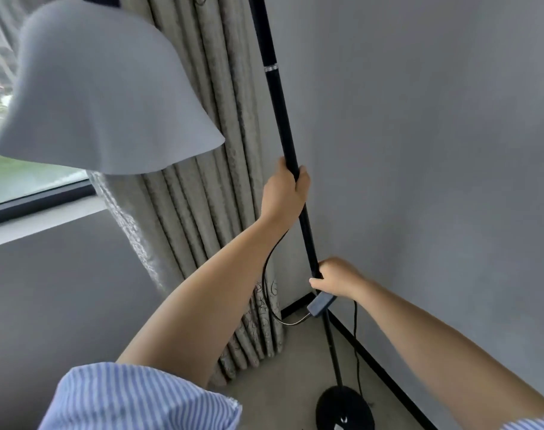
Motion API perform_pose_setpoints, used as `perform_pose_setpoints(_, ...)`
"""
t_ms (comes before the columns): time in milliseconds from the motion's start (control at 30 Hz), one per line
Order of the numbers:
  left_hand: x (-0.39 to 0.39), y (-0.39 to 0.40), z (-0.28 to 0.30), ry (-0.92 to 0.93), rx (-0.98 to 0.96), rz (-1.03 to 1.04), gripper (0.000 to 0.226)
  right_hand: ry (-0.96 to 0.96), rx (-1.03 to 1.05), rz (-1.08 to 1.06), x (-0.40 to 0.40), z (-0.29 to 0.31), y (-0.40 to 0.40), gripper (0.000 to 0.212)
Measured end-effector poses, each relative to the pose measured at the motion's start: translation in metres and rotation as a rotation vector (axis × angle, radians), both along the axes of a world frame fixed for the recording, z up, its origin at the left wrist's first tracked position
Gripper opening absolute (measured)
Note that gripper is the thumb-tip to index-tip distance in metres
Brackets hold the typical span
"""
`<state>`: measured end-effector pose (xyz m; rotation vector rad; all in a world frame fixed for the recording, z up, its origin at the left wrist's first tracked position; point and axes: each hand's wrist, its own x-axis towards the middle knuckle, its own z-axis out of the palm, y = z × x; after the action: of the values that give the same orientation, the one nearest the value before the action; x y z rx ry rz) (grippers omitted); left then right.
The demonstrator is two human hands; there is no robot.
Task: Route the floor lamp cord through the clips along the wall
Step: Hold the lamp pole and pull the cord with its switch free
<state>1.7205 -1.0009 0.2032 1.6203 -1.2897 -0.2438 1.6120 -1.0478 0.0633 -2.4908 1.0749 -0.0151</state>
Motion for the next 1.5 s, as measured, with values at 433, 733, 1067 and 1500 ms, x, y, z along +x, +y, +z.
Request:
perform_pose_setpoints(433, 0.083, -0.152, -0.022, -0.07, 0.094, -0.001, 0.027, 0.065, 0.12, -0.077, 0.094, -0.014, -0.143, 0.04)
perform_pose_setpoints(733, 0.098, -0.19, -0.032, -0.127, 0.078, 0.1, 0.037, 0.013, 0.156, -0.038, 0.12, -0.026, -0.187, 0.03)
perform_pose_setpoints(1067, 0.09, -0.198, -0.04, -0.173, 0.059, 0.076, 0.027, 0.014, 0.177, -0.034, 0.099, -0.031, -0.198, 0.034)
perform_pose_setpoints(1500, 0.065, -0.151, -0.072, -0.108, 0.388, 0.123, 0.047, 0.17, 0.255, -0.082, 0.012, 0.041, -0.134, 0.042)
